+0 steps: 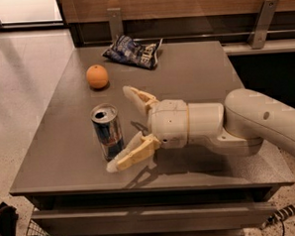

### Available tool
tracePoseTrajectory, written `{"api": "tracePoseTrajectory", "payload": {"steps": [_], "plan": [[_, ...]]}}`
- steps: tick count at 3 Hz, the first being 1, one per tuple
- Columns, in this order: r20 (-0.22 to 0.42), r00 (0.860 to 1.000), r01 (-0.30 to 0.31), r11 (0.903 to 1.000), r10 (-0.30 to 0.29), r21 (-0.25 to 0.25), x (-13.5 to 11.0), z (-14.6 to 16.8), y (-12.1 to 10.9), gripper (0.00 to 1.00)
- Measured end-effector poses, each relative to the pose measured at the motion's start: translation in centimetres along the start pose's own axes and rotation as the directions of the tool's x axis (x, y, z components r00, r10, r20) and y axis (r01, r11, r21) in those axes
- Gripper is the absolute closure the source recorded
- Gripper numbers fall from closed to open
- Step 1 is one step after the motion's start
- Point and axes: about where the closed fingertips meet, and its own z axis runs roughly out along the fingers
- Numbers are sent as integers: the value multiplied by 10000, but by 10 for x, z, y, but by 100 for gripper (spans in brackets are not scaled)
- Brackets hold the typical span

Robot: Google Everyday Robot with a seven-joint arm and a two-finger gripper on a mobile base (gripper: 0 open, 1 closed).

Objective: Move redbull can near blue chip bag

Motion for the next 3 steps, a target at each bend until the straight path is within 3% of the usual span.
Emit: {"api": "tracePoseTrajectory", "payload": {"steps": [1, 3], "plan": [[-148, 9993, -342, 9993, 340, -172, 9, 9, 5, 0], [-362, 9975, -624, 9964, 604, -571, 15, 25, 14, 46]]}}
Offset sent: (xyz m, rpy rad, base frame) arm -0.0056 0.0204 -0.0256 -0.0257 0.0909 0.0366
